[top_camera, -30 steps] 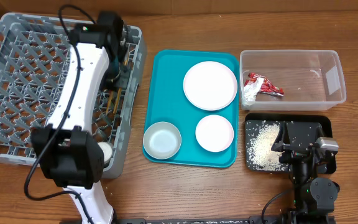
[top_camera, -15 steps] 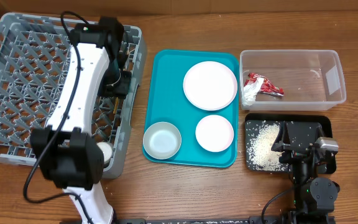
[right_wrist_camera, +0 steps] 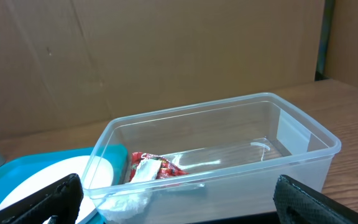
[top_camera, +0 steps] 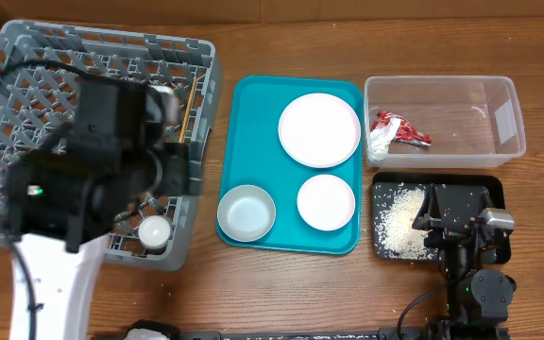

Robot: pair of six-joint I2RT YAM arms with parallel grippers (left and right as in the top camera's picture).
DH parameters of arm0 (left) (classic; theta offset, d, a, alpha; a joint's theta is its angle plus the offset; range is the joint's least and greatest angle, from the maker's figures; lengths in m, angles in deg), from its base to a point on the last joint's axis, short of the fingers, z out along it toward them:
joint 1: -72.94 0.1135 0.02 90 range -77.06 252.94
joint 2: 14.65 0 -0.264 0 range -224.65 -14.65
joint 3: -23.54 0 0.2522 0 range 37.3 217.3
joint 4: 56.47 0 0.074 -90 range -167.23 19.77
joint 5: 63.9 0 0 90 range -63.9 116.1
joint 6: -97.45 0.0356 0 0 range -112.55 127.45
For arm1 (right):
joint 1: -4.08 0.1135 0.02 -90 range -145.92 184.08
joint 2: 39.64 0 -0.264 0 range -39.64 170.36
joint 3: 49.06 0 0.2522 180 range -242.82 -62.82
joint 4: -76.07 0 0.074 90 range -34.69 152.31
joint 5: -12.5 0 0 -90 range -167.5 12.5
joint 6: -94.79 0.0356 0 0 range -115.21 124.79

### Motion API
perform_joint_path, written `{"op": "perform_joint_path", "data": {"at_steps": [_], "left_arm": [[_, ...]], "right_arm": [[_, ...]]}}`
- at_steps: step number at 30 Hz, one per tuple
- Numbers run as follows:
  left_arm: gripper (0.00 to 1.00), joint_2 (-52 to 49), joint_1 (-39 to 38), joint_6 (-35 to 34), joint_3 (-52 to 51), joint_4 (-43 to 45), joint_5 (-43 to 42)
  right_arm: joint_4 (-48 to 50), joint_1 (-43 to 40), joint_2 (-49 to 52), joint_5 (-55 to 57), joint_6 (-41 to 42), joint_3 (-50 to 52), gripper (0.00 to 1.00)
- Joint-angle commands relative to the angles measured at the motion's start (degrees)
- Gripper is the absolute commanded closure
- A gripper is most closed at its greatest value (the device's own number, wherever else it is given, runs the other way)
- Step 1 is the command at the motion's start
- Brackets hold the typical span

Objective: Sort waste into correct bins and load items into the dishwasher
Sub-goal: 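Move the left gripper back to the white bowl on the teal tray, then grasp the white bowl rim with the left gripper and lift it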

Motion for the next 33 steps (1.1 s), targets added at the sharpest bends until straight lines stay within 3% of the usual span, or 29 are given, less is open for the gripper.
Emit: {"op": "perform_joint_path", "data": {"at_steps": [1, 3, 9, 15, 19, 22, 25, 27, 29, 31, 33], "left_arm": [[0.05, -3.7, -3.2, -1.4, -10.0, 4.9, -8.5], [0.18, -4.6, -4.3, -3.4, -15.2, 8.2, -8.3], [0.26, -10.1, -5.4, -13.8, -28.2, 16.7, 0.7], [0.33, -18.4, -5.9, -14.0, -31.7, 22.8, 2.6], [0.46, -25.8, -6.2, -14.0, -31.7, 24.1, 2.7], [0.69, -29.0, -6.3, -14.1, -31.7, 24.0, 2.3], [0.77, -29.3, -6.3, -14.7, -31.6, 24.0, 2.4], [0.78, -28.6, -6.3, -14.9, -31.5, 24.0, 2.2], [0.71, -27.4, -6.3, -14.9, -31.5, 24.0, 2.0], [0.49, -26.1, -6.3, -14.9, -31.5, 23.6, 2.0], [0.38, -24.6, -6.3, -14.9, -31.5, 22.8, 2.5]], "right_arm": [[0.3, 0.0, -0.7, 0.5, -0.4, 0.6, 0.0], [0.3, 0.0, -0.7, 0.5, -0.4, 0.6, 0.0], [0.4, 0.0, -0.7, 0.5, -0.4, 0.6, 0.0], [0.4, 0.0, -0.7, 0.5, -0.4, 0.6, 0.0], [0.4, 0.0, -0.7, 0.5, -0.4, 0.6, 0.0], [0.4, 0.0, -0.7, 0.5, -0.4, 0.6, 0.0], [0.4, 0.0, -0.7, 0.5, -0.4, 0.6, 0.0], [0.3, 0.0, -0.7, 0.5, -0.4, 0.6, 0.0], [0.4, 0.0, -0.7, 0.5, -0.4, 0.6, 0.0], [0.3, 0.0, -0.7, 0.5, -0.4, 0.6, 0.0], [0.4, 0.0, -0.7, 0.5, -0.4, 0.6, 0.0]]}}
